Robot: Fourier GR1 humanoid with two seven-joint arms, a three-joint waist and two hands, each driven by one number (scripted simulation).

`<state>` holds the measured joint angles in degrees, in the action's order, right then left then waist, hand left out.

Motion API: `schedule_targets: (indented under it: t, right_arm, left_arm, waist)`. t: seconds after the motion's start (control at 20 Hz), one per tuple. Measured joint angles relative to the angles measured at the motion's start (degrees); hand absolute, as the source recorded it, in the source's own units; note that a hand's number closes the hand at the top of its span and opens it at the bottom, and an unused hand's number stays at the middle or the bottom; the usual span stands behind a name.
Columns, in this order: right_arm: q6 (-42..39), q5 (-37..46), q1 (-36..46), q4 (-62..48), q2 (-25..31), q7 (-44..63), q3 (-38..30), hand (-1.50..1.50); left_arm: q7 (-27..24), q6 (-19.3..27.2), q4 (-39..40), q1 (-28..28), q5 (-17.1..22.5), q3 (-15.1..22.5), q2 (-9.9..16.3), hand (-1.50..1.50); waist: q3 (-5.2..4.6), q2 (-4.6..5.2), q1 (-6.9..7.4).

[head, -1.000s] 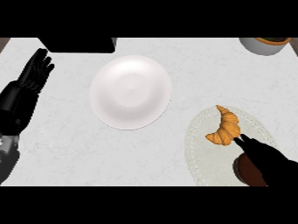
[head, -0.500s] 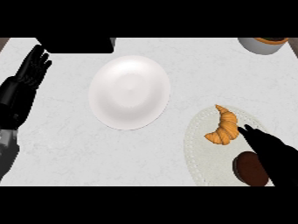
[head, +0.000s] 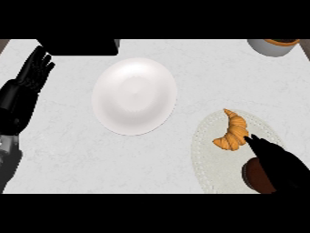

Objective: Pick the cupcake from the placemat and place it in the plate

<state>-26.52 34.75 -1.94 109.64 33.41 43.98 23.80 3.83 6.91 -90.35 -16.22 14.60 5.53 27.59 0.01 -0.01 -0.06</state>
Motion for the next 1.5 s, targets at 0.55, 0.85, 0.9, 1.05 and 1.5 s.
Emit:
schedule_targets:
  t: [0.55, 0.85, 0.9, 1.05, 1.5]
  right_arm:
    - [0.85, 7.34, -1.85, -8.33, -3.22, -6.46, -0.9, 1.5]
    - [11.35, 13.66, -0.74, -11.19, -4.79, -13.37, -1.4, 1.5]
    - [13.14, 14.52, -1.46, -11.25, -5.16, -12.99, -2.05, 1.5]
    - [17.1, 16.14, -4.21, -10.77, -6.9, -8.1, -5.11, 1.5]
    - [24.65, 25.21, -11.67, -2.74, -8.86, 2.53, -8.81, 1.5]
  left_arm:
    - [0.08, -3.47, 0.07, 0.95, -3.42, -3.43, -2.93, 0.0]
    - [0.86, -4.37, -0.42, 0.48, -3.76, -4.48, -3.47, 0.0]
    - [0.27, -4.58, -0.2, 0.84, -3.98, -4.71, -3.45, 0.0]
    - [0.71, -4.34, -0.45, 1.33, -4.19, -4.73, -3.82, 0.0]
    - [0.93, -5.11, -0.93, 1.88, -5.21, -5.01, -4.56, 0.0]
  waist:
    - [-0.22, -0.21, -0.11]
    - [-0.51, -0.46, -0.14]
    - [-0.59, -0.52, -0.18]
    - [-0.76, -0.66, -0.59]
    - [-0.21, -0.27, -0.59]
